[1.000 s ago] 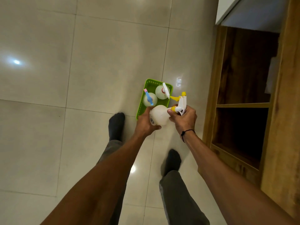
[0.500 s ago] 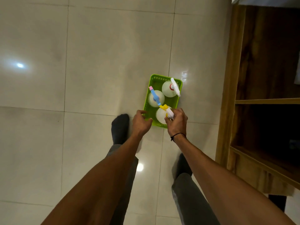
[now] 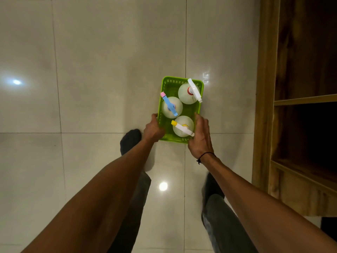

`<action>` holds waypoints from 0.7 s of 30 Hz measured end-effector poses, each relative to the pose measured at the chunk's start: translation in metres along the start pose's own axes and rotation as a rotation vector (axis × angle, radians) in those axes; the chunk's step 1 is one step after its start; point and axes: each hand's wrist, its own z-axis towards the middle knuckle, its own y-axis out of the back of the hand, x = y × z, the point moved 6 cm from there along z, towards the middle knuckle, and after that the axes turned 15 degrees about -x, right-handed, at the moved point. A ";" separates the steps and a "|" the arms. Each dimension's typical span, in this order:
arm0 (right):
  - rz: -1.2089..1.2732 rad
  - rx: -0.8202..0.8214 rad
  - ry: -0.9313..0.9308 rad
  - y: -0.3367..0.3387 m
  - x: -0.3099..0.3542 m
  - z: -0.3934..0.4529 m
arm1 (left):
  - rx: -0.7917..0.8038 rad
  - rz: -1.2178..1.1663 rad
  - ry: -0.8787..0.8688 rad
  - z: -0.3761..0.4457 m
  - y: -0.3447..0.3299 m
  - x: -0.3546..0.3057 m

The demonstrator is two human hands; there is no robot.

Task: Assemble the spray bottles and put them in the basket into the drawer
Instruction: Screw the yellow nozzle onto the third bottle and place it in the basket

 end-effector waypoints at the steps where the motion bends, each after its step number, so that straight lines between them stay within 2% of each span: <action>1: 0.000 -0.046 -0.001 0.006 -0.005 0.000 | 0.008 0.005 0.007 0.002 0.000 0.000; 3: 0.012 -0.142 -0.057 0.016 -0.018 0.003 | 0.025 0.028 0.010 0.006 0.000 0.001; 5: 0.093 -0.152 -0.231 0.015 -0.035 0.009 | 0.050 0.049 0.004 0.009 -0.001 0.000; 10: 0.431 0.098 -0.700 -0.018 -0.046 0.021 | 0.087 -0.015 -0.005 0.012 -0.001 -0.002; 15: 0.504 0.059 -0.759 -0.009 -0.016 0.027 | 0.077 -0.101 -0.036 0.000 0.012 -0.021; 21: 0.484 0.005 -0.786 0.055 0.022 0.051 | 0.103 -0.182 -0.111 -0.038 0.051 -0.084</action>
